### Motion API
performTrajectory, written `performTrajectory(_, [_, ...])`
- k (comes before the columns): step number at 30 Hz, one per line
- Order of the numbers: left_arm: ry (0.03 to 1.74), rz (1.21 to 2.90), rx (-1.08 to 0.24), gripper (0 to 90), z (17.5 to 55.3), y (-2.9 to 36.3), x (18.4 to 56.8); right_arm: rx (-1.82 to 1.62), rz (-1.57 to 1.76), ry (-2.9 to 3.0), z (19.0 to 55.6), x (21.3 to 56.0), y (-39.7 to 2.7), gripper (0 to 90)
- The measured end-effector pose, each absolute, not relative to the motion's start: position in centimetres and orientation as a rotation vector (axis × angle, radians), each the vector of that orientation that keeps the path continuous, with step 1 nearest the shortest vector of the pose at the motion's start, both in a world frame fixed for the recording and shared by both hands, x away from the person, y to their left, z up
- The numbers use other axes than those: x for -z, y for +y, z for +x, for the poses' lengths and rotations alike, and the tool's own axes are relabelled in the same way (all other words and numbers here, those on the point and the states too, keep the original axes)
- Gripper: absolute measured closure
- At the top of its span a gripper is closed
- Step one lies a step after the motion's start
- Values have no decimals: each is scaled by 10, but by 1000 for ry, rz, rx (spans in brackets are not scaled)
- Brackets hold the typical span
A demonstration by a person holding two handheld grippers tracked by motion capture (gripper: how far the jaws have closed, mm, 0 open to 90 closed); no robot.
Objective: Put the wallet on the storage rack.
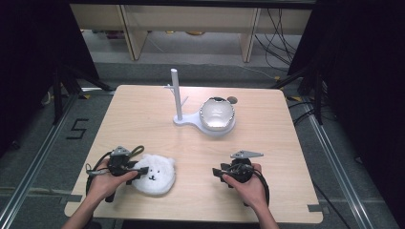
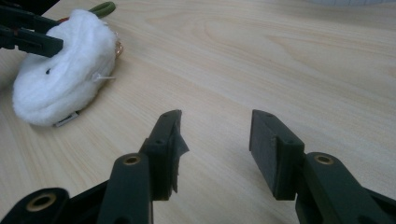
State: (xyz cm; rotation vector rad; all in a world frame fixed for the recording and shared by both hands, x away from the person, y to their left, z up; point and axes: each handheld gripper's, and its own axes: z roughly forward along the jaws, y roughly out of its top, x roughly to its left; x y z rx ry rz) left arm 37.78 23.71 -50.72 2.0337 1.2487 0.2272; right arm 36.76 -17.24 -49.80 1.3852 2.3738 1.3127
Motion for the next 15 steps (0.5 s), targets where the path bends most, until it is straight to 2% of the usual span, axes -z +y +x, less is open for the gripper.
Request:
performTrajectory(5, [1254,2028,-233,452,377,236,510,-1307,1383,2375,367,497,-171,545])
performTrajectory(8, [1244,2046,-252,502,375,235,510,-1308,1379,2379,368,497,-170,545])
performTrajectory(15, [1195,2073,-338,730,367,232,509,-1305,1369,2386,368,497,-168,545])
